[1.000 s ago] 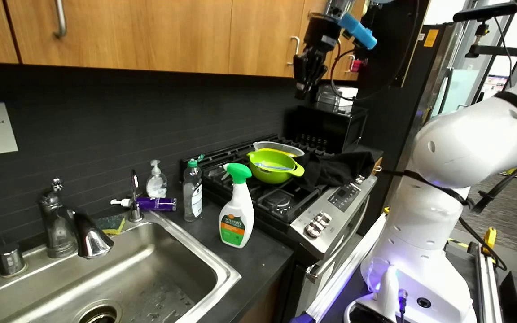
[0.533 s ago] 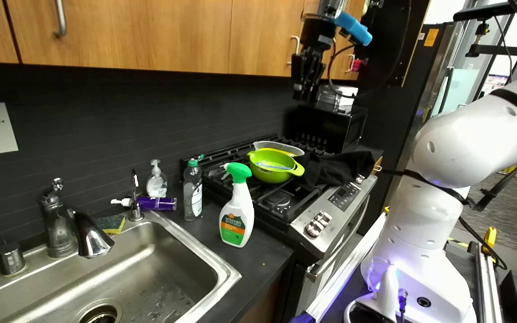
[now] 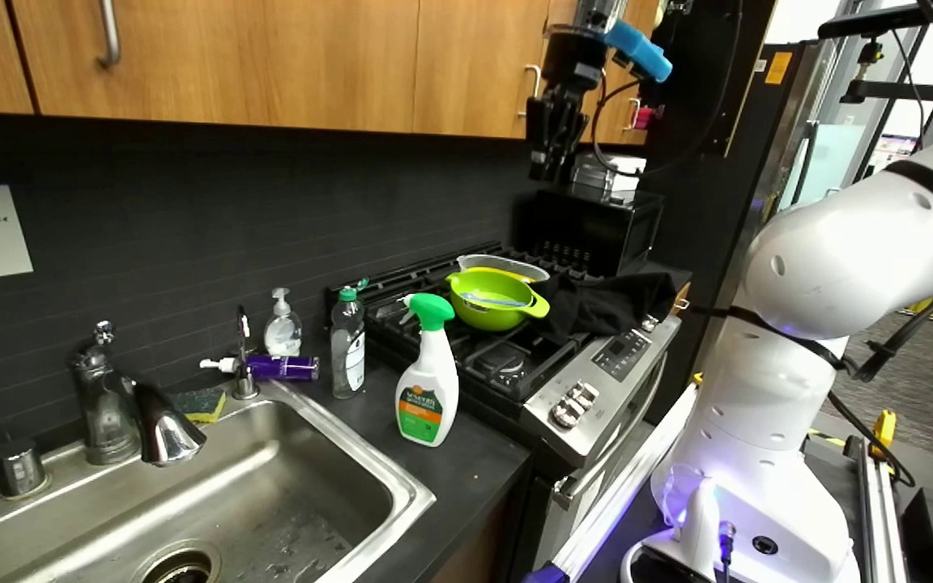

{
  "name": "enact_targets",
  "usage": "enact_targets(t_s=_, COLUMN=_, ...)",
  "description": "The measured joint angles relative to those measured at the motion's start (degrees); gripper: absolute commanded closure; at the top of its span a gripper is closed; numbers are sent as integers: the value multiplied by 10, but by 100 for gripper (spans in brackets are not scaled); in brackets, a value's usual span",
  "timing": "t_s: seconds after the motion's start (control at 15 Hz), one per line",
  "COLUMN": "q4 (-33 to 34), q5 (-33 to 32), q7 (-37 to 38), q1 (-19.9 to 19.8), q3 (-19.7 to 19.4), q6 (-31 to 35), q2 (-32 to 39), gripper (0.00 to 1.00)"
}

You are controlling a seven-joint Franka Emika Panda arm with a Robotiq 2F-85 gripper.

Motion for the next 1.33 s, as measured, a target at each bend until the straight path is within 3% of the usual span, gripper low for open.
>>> enact_targets(t_s=0.27, q4=0, q5=0, q7=0, q1=0, q3=0, q6=0, q2=0, gripper=63)
enact_targets(t_s=0.33, q4=0, q5=0, q7=0, q1=0, q3=0, q6=0, q2=0, gripper=38)
enact_targets(t_s=0.4, q4=0, q5=0, q7=0, q1=0, q3=0, q6=0, q2=0, gripper=38)
enact_targets(t_s=0.6, q4=2, q5=5, q7=-39, q1=12, q3=2, q6=6, q2=6, gripper=20)
enact_targets(t_s=0.8, q4=22, q5=14, q7=-86, q1=55, q3=17, q6=23, q2=42, gripper=2)
enact_targets(t_s=1.07, q4=58, q5=29, q7=-143, q1=102, q3=28, q6=52, q2=112, gripper=0)
enact_targets(t_s=1.33, q4=69, q5=83, q7=-215, q1=109, q3=14, q6=79, q2=175, gripper=0)
